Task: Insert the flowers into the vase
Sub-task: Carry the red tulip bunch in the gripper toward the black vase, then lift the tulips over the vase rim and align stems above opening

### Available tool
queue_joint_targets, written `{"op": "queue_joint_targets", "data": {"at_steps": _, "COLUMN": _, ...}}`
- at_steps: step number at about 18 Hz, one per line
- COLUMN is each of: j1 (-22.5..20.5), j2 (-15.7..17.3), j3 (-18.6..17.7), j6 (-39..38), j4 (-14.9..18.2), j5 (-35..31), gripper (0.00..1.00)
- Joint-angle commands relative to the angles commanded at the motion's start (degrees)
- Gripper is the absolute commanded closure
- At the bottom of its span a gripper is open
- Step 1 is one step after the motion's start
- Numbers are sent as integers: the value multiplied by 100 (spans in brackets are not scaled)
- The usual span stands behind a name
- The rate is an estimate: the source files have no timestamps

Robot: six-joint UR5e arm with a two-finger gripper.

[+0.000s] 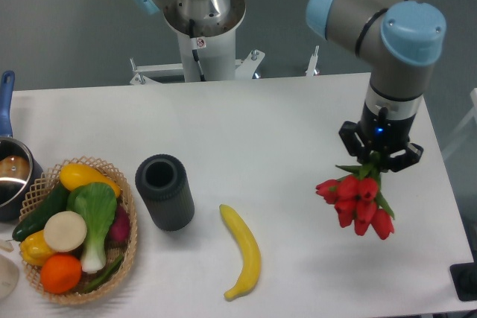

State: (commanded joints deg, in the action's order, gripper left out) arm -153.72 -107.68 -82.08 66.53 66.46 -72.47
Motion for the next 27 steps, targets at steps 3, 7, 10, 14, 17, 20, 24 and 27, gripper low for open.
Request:
{"op": "queue_joint_targets", "data": {"at_steps": 3, "j1": 0, "j2": 299, "j3": -483, "j6": -70, "j4": -579, "j5": 1301, "gripper": 100}}
{"op": "queue_joint_targets", "data": {"at_steps": 7, "j1": 9, "j2": 388, "j3": -993, "j6": -97, "j4": -1397, "j5": 2454, "gripper": 100}}
{"op": "queue_joint_targets", "data": {"at_steps": 10, "j1": 201, "j2": 388, "j3": -1012, "j6": -184, "j4": -1478, "j5": 3332, "gripper": 100}}
{"op": "queue_joint_targets", "data": {"at_steps": 14, "j1": 474, "j2": 362, "j3": -1003, "j6": -606, "j4": -1530, "j5": 4327, "gripper": 100}}
{"op": "queue_joint_targets", "data": {"at_steps": 17, "j1": 703, "j2": 326, "j3": -1055, "j6": -624, "j4": -1636, "j5": 4958, "gripper": 100}}
{"op": "queue_joint_targets", "data": {"at_steps": 20, "j1": 686, "j2": 326, "j3": -1152, "j6": -624, "j4": -1636, "j5": 6022, "gripper": 100}}
{"op": "queue_joint_targets", "data": {"at_steps": 24, "j1": 659, "j2": 388, "j3": -1310, "j6": -642, "j4": -1627, "j5": 6446, "gripper": 100}}
{"op": "queue_joint_targets", "data": {"at_steps": 27, "j1": 677, "j2": 440, "j3": -1495, "j6": -633, "j4": -1636, "j5": 6587, "gripper": 99}}
